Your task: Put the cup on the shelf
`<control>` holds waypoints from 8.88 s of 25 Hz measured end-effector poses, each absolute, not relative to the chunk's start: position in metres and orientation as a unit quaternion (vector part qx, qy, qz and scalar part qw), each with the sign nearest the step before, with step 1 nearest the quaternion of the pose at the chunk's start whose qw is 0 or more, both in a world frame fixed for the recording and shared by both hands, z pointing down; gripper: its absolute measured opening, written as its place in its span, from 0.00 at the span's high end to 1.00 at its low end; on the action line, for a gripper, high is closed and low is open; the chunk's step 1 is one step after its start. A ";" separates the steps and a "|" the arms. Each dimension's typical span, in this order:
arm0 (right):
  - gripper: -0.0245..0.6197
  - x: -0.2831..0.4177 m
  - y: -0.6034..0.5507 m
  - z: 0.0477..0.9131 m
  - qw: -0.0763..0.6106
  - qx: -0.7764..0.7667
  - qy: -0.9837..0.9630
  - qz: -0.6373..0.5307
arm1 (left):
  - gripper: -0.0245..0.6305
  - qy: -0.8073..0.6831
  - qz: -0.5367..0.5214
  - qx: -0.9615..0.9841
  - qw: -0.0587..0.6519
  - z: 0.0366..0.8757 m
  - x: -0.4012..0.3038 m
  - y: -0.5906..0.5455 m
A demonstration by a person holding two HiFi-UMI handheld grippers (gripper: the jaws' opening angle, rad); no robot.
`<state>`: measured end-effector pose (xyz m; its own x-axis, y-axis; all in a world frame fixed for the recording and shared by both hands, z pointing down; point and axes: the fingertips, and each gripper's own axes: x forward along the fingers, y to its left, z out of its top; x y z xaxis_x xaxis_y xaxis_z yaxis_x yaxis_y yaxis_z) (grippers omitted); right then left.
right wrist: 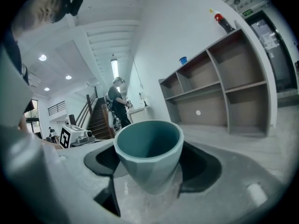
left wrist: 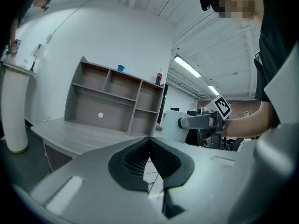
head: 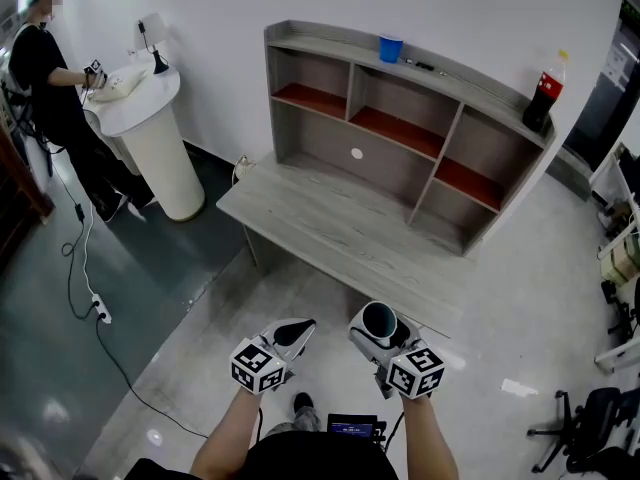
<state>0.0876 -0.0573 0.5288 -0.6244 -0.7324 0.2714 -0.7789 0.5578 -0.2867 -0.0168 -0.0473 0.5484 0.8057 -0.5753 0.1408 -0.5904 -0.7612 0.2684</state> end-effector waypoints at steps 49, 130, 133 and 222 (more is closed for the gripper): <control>0.38 0.091 -0.374 0.533 0.050 0.405 -0.890 0.204 | 0.96 -0.334 0.049 0.930 0.142 0.544 -0.016 -0.358; 0.38 0.082 -0.650 0.682 0.129 0.476 -0.852 0.177 | 0.96 -0.342 0.069 0.930 0.114 0.651 0.018 -0.622; 0.38 0.084 -0.665 0.689 0.129 0.485 -0.847 0.174 | 0.96 -0.346 0.069 0.929 0.114 0.658 0.020 -0.631; 0.96 0.119 -0.407 0.539 0.081 0.448 -0.878 0.145 | 0.97 -0.339 0.066 0.930 0.129 0.550 -0.008 -0.406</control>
